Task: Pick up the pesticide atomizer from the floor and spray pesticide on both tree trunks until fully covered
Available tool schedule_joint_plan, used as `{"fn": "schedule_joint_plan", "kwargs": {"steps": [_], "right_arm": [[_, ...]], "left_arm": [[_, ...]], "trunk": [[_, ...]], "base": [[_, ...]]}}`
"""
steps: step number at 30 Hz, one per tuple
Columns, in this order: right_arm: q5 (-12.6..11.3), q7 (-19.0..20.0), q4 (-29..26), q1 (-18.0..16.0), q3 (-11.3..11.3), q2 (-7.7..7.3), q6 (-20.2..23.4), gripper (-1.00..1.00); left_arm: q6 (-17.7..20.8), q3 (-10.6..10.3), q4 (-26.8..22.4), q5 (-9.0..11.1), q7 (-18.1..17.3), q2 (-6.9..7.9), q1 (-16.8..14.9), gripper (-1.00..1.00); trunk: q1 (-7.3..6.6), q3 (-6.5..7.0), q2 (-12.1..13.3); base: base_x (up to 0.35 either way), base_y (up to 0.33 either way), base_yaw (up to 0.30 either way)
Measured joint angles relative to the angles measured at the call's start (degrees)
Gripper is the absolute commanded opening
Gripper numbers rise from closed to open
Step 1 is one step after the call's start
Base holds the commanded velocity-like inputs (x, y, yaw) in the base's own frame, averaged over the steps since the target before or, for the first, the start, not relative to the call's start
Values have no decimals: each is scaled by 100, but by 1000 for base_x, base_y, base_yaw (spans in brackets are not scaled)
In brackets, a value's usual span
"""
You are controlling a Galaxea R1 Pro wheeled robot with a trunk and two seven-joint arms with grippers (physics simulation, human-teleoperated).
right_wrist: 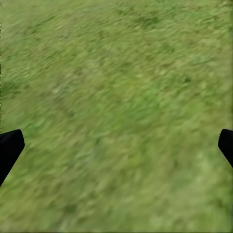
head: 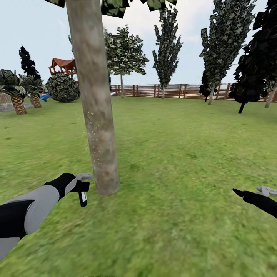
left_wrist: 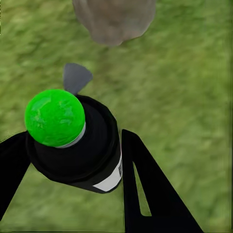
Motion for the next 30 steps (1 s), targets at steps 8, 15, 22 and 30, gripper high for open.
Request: {"fn": "schedule_joint_plan", "kwargs": {"steps": [8,15,22,30], "right_arm": [[0,-3,0,-1,0,0,0,100],[0,-3,0,0,0,0,0,100],[0,-3,0,0,0,0,0,100],[0,-3,0,0,0,0,0,100]], "left_arm": [[-107,23,2,299,0,-41,0,-100],[-253,-2,8,673,0,-47,0,-100],[-254,13,7,687,1,-93,9,-100],[-255,-1,6,680,9,-155,9,-100]], "trunk": [[0,0,0],[0,0,0],[0,0,0],[0,0,0]], "base": [[106,-300,245],[151,-302,162],[99,-311,102],[2,-325,247]]}}
